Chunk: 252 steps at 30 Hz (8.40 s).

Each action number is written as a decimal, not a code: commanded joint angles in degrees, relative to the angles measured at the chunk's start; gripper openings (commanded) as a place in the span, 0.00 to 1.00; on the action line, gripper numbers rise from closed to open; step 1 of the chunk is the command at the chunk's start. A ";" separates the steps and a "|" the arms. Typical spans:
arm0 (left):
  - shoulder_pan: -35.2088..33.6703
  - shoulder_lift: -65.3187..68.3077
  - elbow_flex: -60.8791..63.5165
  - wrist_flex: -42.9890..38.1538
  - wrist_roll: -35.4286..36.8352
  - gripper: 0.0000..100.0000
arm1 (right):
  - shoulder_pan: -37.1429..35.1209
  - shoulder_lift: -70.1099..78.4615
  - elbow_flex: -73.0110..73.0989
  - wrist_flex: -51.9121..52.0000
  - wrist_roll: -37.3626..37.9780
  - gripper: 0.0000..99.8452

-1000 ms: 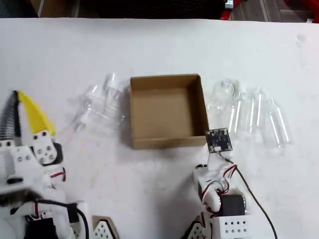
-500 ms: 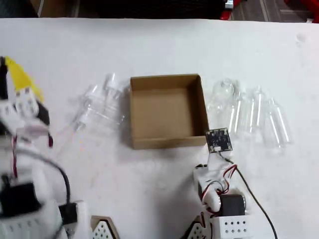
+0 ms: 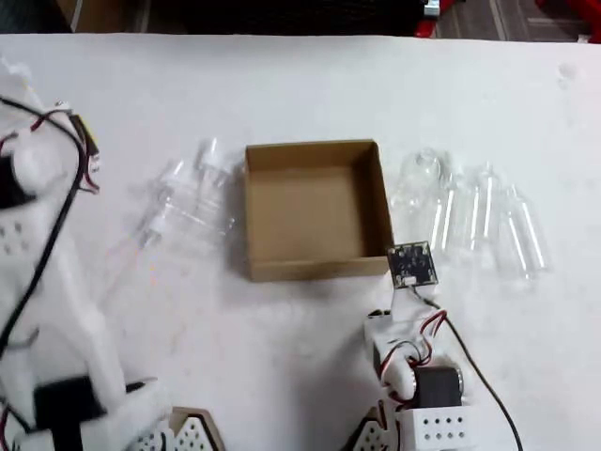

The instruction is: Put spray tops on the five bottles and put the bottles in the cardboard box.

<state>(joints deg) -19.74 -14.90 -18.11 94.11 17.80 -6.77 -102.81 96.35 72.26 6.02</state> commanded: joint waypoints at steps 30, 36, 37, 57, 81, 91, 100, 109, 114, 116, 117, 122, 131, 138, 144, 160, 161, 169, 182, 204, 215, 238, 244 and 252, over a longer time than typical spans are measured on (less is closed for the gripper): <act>7.96 28.53 5.36 -17.32 25.58 0.02 | 0.40 -0.31 0.53 0.40 0.44 0.01; 7.87 31.69 5.10 -18.11 27.60 0.05 | 0.40 -0.31 0.53 0.40 0.44 0.01; 7.43 31.87 5.19 -18.11 29.27 0.08 | 0.40 -0.31 0.53 0.40 0.44 0.01; 4.35 32.40 9.85 -18.55 35.96 0.23 | 0.40 -0.31 0.53 0.40 0.44 0.01; 2.24 39.43 7.03 -21.10 36.04 0.23 | 0.48 -0.31 0.53 0.40 0.44 0.01; 5.32 39.34 6.77 -21.27 38.07 0.23 | 0.48 -0.31 0.53 0.40 0.44 0.01; 5.14 39.34 6.77 -21.10 40.00 0.22 | 0.48 -0.31 0.53 0.40 0.44 0.01; 5.14 39.08 6.68 -21.10 38.77 0.04 | 0.48 -0.31 0.53 0.40 0.44 0.01; 5.05 38.37 6.24 -20.04 38.59 0.04 | 0.48 -0.31 0.53 0.40 0.44 0.01; 5.49 36.62 4.13 -16.53 38.59 0.04 | 0.48 -0.31 0.53 0.40 0.44 0.01; 5.85 35.38 2.37 -13.98 38.59 0.04 | 0.48 -0.31 0.53 0.40 0.44 0.01; 9.63 28.70 -8.97 -1.93 38.33 0.04 | 0.48 -0.31 0.53 0.40 0.44 0.01; 19.91 19.82 -23.91 8.18 24.97 0.05 | 0.48 -0.31 0.53 0.40 0.44 0.01; 27.03 8.75 -24.53 7.74 11.69 0.04 | 0.48 -0.31 0.53 0.40 0.44 0.01; 35.21 1.63 -24.00 8.00 -2.20 0.02 | 0.48 -0.31 0.53 0.40 0.44 0.01; 38.90 -24.48 11.69 -9.49 -2.90 0.02 | 0.40 -0.31 0.53 0.40 0.44 0.01; 37.67 -25.80 16.00 -14.42 -2.99 0.02 | 0.40 -0.31 0.53 0.40 0.44 0.01; 33.80 -31.96 52.13 -60.13 -3.25 0.02 | 0.40 -0.31 0.53 0.40 0.44 0.01; 38.29 -12.18 60.84 -95.21 -13.01 0.02 | 0.40 -0.31 0.53 0.40 0.44 0.01; 33.27 14.90 63.38 -124.40 -17.49 0.02 | 0.22 -0.31 0.53 0.40 0.44 0.01; 32.31 14.99 65.76 -124.48 -17.58 0.02 | 0.31 -0.31 0.53 0.40 0.44 0.01; 31.52 15.16 65.67 -124.40 -17.58 0.02 | 0.22 -0.31 0.53 0.40 0.44 0.01; 31.43 20.26 63.30 -124.57 -17.58 0.02 | 0.22 -0.31 0.53 0.40 0.44 0.01; 31.43 22.20 64.00 -129.58 -17.58 0.02 | 0.22 -0.31 0.53 0.40 0.44 0.01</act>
<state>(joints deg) 12.44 7.52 46.59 -33.89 0.92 -6.77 -102.81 96.35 72.26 6.02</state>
